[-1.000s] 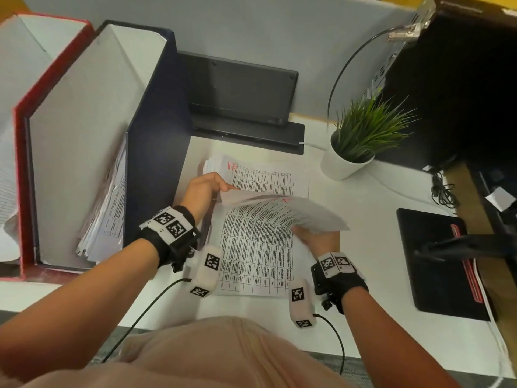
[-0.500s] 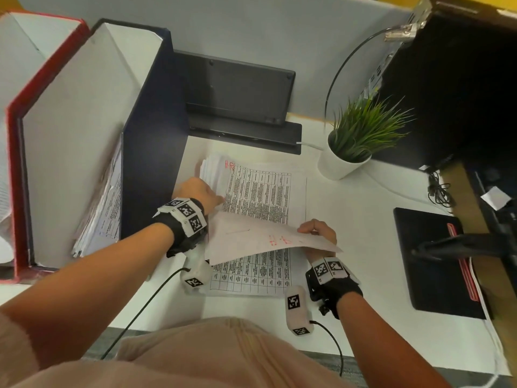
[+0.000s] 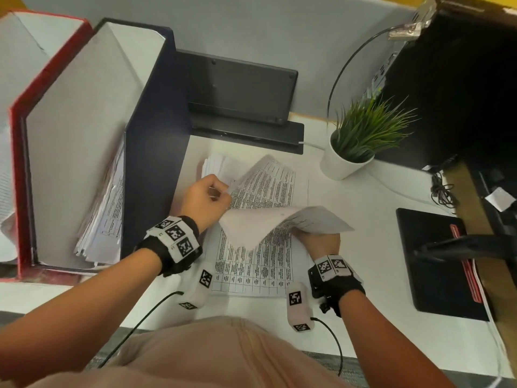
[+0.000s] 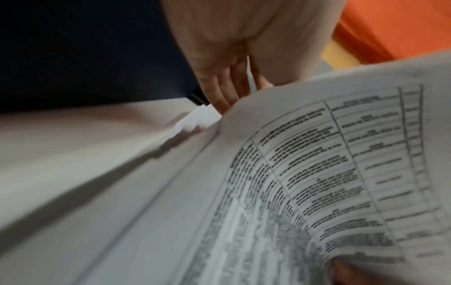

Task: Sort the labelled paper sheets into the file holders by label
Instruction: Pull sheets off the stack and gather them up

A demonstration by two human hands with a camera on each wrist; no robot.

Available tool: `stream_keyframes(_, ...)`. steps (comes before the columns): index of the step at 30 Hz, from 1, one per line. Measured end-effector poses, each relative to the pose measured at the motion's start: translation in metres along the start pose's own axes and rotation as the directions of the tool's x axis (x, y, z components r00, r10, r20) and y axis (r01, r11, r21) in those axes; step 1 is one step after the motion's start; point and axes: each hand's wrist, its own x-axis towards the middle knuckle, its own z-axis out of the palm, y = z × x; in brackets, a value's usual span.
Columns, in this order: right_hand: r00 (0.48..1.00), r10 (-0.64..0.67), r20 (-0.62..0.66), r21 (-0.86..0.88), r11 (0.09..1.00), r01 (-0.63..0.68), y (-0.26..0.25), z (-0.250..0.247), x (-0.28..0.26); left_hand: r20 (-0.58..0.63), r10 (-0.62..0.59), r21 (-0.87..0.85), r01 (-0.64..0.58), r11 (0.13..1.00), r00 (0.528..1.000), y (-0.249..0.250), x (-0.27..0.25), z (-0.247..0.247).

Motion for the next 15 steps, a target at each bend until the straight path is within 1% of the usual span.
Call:
stream_keyframes(2, 0.999, -0.021, -0.048, 0.07, 0.997, 0.024, -0.001, -0.001, -0.004, 0.029, -0.077, -0.143, 0.08, 0.987, 0.997, -0.004, 0.0, 0.001)
stream_keyframes(6, 0.987, -0.131, -0.088, 0.224, 0.963, 0.148, -0.004, -0.002, -0.005, 0.115, -0.084, -0.217, 0.107, 0.97, 0.99, -0.006, -0.001, -0.002)
stream_keyframes(8, 0.992, -0.111, -0.065, 0.344, 0.93, 0.127, -0.006, -0.004, -0.006, 0.168, -0.103, -0.286, 0.148, 0.947, 0.98, -0.008, 0.001, -0.006)
stream_keyframes(9, 0.993, -0.115, -0.037, 0.342, 0.932, 0.121, -0.007, -0.007, -0.007, 0.195, -0.117, -0.33, 0.177, 0.927, 0.974, -0.009, 0.001, -0.008)
stream_keyframes(10, 0.992, -0.128, 0.016, 0.265, 0.957, 0.12, -0.011, -0.008, -0.009, 0.216, -0.131, -0.372, 0.205, 0.905, 0.968, -0.008, 0.002, -0.01)
stream_keyframes(11, 0.989, -0.128, 0.073, 0.124, 0.985, 0.118, -0.01, -0.012, -0.01, 0.227, -0.146, -0.4, 0.229, 0.887, 0.963, -0.007, 0.002, -0.012)
stream_keyframes(12, 0.986, -0.125, 0.107, 0.006, 0.992, 0.125, -0.013, -0.007, -0.008, 0.225, -0.164, -0.403, 0.245, 0.882, 0.96, -0.006, 0.004, -0.013)
stream_keyframes(13, 0.988, -0.117, 0.102, -0.047, 0.991, 0.122, -0.012, -0.004, -0.006, 0.208, -0.191, -0.379, 0.259, 0.888, 0.959, -0.005, 0.006, -0.014)
stream_keyframes(14, 0.995, -0.063, 0.076, -0.102, 0.992, 0.07, -0.012, 0.0, -0.004, 0.172, -0.235, -0.334, 0.281, 0.9, 0.957, -0.006, 0.01, -0.014)
stream_keyframes(15, 0.997, 0.063, 0.048, -0.213, 0.976, -0.052, -0.014, 0.004, -0.004, 0.122, -0.29, -0.285, 0.314, 0.906, 0.949, -0.007, 0.015, -0.014)
